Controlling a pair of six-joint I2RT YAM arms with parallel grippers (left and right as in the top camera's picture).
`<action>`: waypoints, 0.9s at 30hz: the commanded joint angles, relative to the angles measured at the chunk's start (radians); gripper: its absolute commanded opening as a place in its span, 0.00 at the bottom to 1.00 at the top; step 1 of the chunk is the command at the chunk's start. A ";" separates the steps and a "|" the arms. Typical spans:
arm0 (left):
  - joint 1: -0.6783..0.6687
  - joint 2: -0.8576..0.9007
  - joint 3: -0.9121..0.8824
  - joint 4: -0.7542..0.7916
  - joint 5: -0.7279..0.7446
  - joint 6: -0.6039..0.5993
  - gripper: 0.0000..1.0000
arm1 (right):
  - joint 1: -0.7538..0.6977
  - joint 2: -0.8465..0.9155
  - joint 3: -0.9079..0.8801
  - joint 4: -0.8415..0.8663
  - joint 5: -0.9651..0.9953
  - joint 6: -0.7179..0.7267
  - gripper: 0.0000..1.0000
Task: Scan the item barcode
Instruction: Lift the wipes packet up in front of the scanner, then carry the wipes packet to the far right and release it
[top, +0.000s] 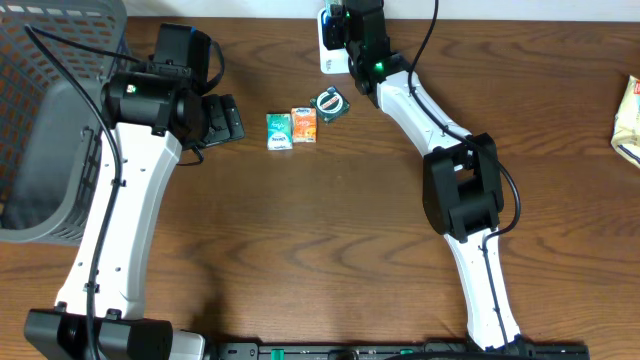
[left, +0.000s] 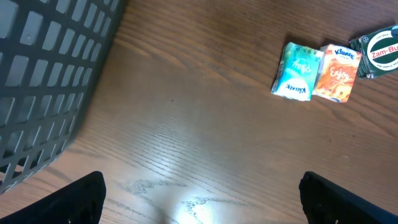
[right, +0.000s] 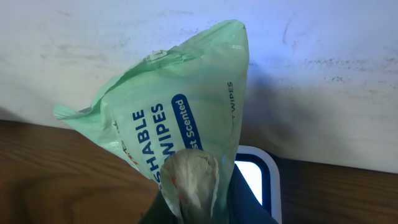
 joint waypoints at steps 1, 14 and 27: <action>0.003 -0.007 0.009 -0.003 -0.013 0.010 0.98 | -0.010 -0.004 0.021 -0.021 0.035 -0.009 0.01; 0.003 -0.007 0.009 -0.003 -0.013 0.010 0.98 | -0.311 -0.237 0.021 -0.513 0.124 -0.129 0.01; 0.003 -0.007 0.009 -0.003 -0.013 0.010 0.98 | -0.649 -0.233 0.019 -0.960 0.311 -0.321 0.02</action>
